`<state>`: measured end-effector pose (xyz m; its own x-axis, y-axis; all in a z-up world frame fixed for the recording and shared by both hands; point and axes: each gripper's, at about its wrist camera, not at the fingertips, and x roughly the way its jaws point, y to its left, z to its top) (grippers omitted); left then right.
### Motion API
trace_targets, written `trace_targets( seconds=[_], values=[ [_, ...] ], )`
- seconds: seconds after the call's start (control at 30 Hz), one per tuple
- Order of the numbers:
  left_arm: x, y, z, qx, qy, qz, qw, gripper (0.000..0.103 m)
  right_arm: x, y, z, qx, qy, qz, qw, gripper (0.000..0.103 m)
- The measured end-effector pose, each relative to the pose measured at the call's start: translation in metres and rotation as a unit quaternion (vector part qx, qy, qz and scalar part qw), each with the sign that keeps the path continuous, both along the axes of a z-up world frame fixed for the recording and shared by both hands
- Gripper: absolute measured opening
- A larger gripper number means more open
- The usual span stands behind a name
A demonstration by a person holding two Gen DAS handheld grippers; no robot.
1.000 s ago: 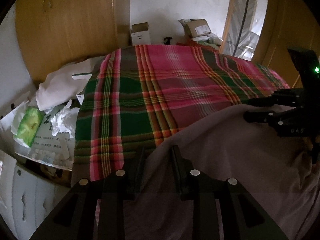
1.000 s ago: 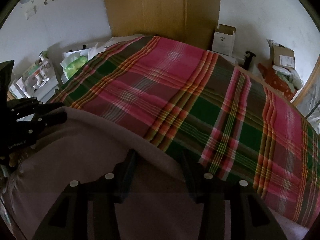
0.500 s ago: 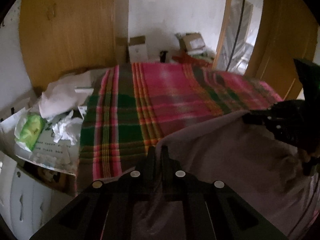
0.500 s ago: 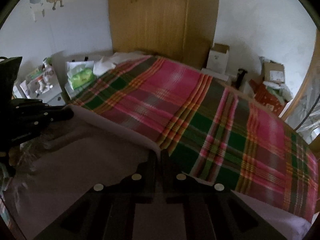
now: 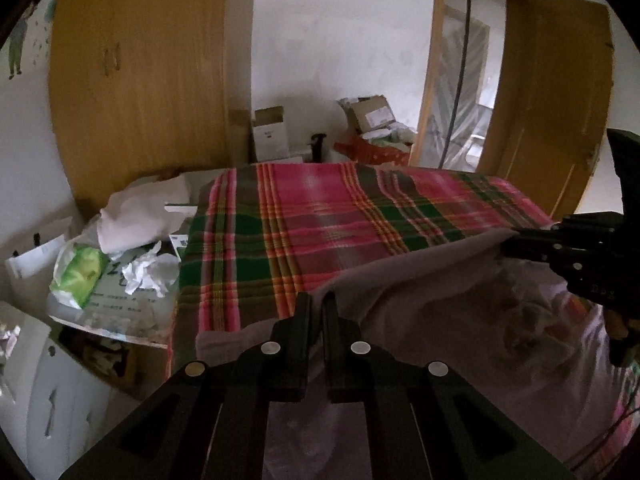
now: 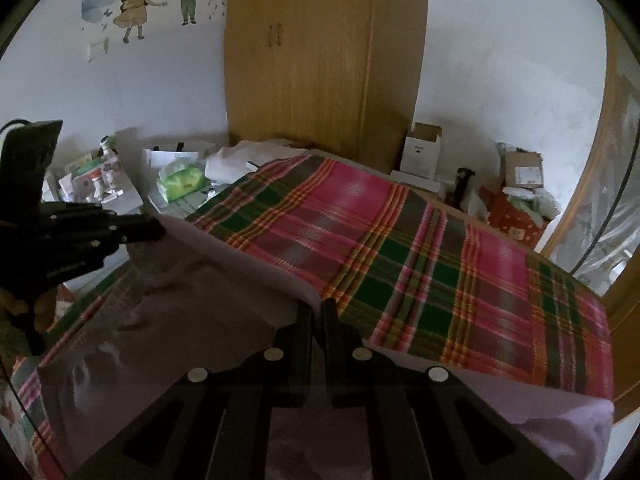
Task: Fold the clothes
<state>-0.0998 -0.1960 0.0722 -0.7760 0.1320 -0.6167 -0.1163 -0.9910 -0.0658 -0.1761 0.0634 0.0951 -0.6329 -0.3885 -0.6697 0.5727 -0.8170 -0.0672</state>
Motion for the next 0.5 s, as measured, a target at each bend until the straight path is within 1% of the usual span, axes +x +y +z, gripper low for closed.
trace_targets(
  seconds=[0.2,0.5],
  values=[
    [0.029,0.006,0.006,-0.016,0.007,-0.001,0.9998,0.005,0.038,0.003,0.010,0.011,0.033,-0.001,0.999,0.005],
    [0.069,0.010,0.014,-0.010,0.018,0.000,0.9998,0.005,0.091,0.009,0.018,0.006,0.055,0.001,0.998,0.005]
  ],
)
